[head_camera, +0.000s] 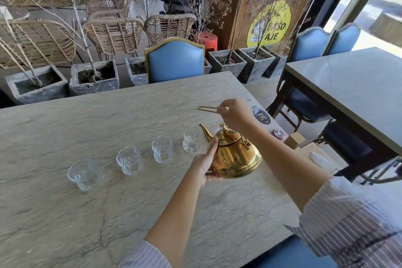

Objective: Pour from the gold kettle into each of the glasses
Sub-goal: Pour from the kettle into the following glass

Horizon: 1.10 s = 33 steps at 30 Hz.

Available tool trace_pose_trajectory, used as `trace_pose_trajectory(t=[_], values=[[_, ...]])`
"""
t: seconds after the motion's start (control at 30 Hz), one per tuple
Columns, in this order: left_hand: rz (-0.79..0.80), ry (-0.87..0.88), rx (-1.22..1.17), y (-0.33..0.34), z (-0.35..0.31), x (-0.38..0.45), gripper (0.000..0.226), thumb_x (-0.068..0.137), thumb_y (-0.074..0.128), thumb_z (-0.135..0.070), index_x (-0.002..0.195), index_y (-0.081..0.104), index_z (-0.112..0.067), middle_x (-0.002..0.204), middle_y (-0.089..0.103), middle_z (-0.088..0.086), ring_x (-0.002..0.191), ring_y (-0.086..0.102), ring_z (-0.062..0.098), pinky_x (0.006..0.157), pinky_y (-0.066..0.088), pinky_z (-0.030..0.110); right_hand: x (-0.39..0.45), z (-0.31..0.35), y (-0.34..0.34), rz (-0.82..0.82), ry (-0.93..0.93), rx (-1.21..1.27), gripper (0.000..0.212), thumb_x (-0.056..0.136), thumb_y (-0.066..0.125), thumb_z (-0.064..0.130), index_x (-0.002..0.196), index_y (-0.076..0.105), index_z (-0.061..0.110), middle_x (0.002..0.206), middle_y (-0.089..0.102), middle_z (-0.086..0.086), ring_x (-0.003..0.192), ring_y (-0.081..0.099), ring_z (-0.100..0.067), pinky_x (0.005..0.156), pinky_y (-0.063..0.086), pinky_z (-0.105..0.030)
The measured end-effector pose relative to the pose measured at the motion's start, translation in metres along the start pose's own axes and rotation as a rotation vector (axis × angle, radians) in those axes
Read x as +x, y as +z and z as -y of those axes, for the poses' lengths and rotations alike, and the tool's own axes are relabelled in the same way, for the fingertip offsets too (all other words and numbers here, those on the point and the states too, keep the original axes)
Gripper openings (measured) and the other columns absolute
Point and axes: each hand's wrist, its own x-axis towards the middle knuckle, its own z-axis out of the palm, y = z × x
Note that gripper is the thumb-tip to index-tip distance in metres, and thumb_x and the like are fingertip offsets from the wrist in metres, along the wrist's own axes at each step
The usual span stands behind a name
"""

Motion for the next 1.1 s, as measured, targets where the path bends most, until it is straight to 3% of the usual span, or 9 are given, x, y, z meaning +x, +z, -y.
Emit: trace_pose_trajectory(t=[0.07,0.17,0.4,0.57,0.67,0.83,0.97,1.1], values=[[-0.011,0.009,-0.002,-0.004,-0.003,0.002,0.088,0.066,0.069,-0.075,0.118,0.064,-0.005,0.108,0.073,0.014,0.095,0.071,0.027,0.071,0.064,0.05,-0.005,-0.004,0.003,-0.035,0.005,0.061,0.026,0.093,0.051,0.015,0.093,0.072,0.001,0.086,0.071,-0.013,0.066,0.058,-0.021,0.058,0.042,-0.028],[-0.04,0.023,-0.013,-0.012,-0.006,0.004,0.11,0.044,0.078,-0.078,0.124,0.059,-0.006,0.113,0.071,0.014,0.098,0.071,0.028,0.07,0.063,0.053,-0.012,-0.007,0.007,-0.069,0.009,0.146,0.024,0.094,0.052,0.016,0.094,0.072,0.003,0.074,0.063,-0.004,0.055,0.052,-0.013,0.051,0.037,-0.023],[-0.096,0.063,-0.066,-0.028,-0.006,-0.007,0.122,0.035,0.084,-0.076,0.13,0.05,-0.008,0.12,0.066,0.014,0.104,0.068,0.028,0.064,0.065,0.049,-0.019,0.001,0.014,-0.075,-0.017,0.264,0.024,0.095,0.054,0.019,0.094,0.072,0.003,0.057,0.055,0.007,0.052,0.05,-0.018,0.047,0.035,-0.024],[-0.1,0.063,-0.069,-0.039,0.0,-0.018,0.101,0.051,0.078,-0.074,0.122,0.056,-0.007,0.114,0.07,0.014,0.094,0.071,0.025,0.052,0.062,0.038,-0.019,0.016,0.023,-0.023,-0.077,0.248,0.024,0.095,0.054,0.02,0.1,0.073,0.006,0.074,0.066,-0.002,0.058,0.057,-0.019,0.048,0.038,-0.024],[-0.078,0.049,-0.075,-0.047,0.006,-0.021,0.101,0.053,0.075,-0.078,0.122,0.06,-0.005,0.113,0.072,0.016,0.101,0.071,0.029,0.056,0.063,0.042,-0.015,0.028,0.029,0.038,-0.086,0.219,0.024,0.094,0.053,0.017,0.099,0.073,0.004,0.065,0.06,0.005,0.058,0.054,-0.015,0.053,0.039,-0.024],[-0.06,0.019,-0.101,-0.056,0.014,-0.032,0.067,0.075,0.064,-0.071,0.101,0.066,-0.009,0.107,0.072,0.013,0.104,0.068,0.029,0.071,0.064,0.048,-0.01,0.05,0.041,0.161,-0.092,0.129,0.027,0.094,0.049,0.015,0.102,0.072,0.004,0.072,0.06,0.0,0.056,0.049,-0.011,0.048,0.036,-0.021],[-0.051,-0.016,-0.134,-0.058,0.016,-0.037,0.069,0.072,0.063,-0.074,0.098,0.065,-0.01,0.109,0.07,0.014,0.1,0.067,0.029,0.074,0.063,0.049,-0.01,0.062,0.047,0.217,-0.075,0.081,0.028,0.093,0.048,0.012,0.101,0.073,0.002,0.06,0.052,0.006,0.052,0.046,-0.009,0.044,0.034,-0.021],[-0.065,-0.025,-0.169,-0.061,0.019,-0.038,0.095,0.053,0.063,-0.08,0.115,0.062,-0.009,0.12,0.068,0.017,0.109,0.067,0.034,0.068,0.065,0.047,-0.01,0.068,0.051,0.245,-0.078,0.03,0.029,0.092,0.045,0.012,0.098,0.072,0.004,0.077,0.062,-0.005,0.068,0.055,-0.022,0.05,0.039,-0.024]])
